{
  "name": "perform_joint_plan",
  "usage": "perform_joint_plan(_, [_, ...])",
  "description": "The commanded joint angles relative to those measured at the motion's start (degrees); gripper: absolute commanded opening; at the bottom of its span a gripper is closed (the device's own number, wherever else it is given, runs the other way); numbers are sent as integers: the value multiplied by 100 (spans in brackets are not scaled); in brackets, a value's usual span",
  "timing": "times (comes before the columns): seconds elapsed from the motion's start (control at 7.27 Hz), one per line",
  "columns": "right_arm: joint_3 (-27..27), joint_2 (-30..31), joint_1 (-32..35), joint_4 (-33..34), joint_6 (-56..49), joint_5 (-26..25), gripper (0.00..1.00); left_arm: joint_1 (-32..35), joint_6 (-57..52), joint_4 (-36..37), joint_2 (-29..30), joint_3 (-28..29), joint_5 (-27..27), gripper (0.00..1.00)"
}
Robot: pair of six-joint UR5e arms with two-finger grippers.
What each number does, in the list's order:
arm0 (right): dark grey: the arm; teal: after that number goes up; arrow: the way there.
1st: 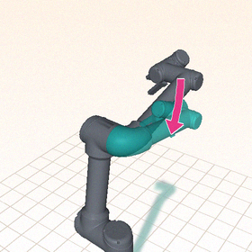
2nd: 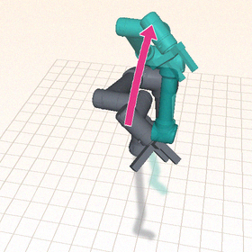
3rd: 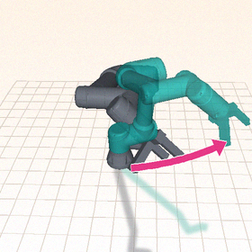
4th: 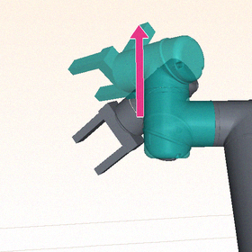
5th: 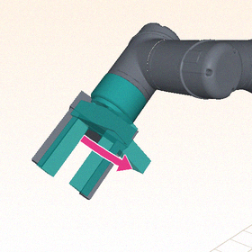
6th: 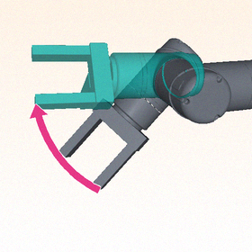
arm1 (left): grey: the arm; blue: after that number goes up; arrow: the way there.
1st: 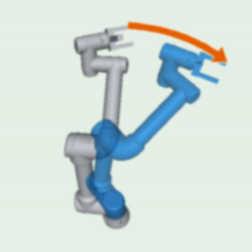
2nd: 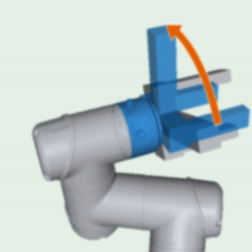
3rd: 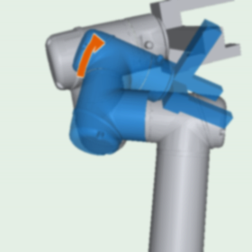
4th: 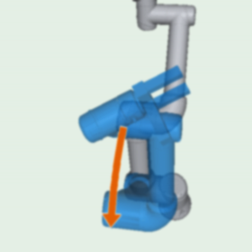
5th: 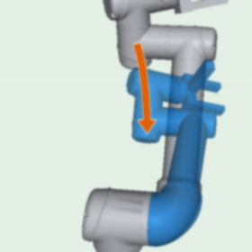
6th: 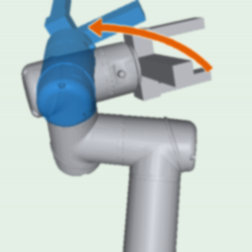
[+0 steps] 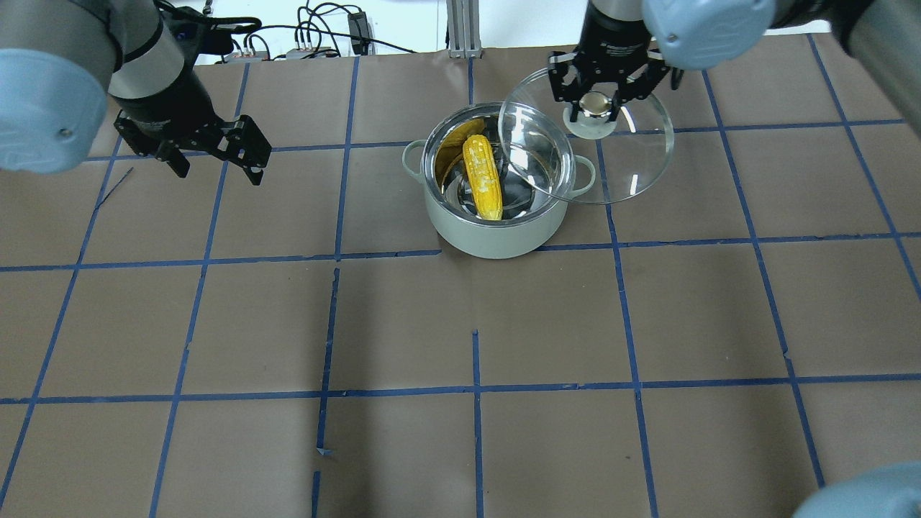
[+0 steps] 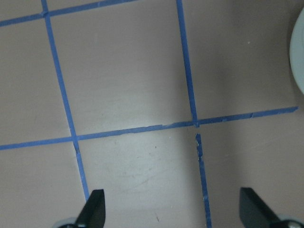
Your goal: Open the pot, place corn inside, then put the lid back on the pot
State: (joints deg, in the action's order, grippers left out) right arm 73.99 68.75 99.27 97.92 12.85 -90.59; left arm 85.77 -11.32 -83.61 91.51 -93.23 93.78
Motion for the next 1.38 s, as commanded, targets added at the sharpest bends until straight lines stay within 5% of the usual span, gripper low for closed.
perform_joint_plan(0.0, [-778,-772,391,7,665,-29,20,-25,85,-154,-125,-116,-9,100])
perform_joint_plan(0.96, [-860,-1215,875,227,1053,-319,18,-34,443,-138,-178,-143,26,100])
perform_joint_plan(1.24, [-502,-1057,857,305,1080,-284,18,-43,701,-156,-160,-142,35,100])
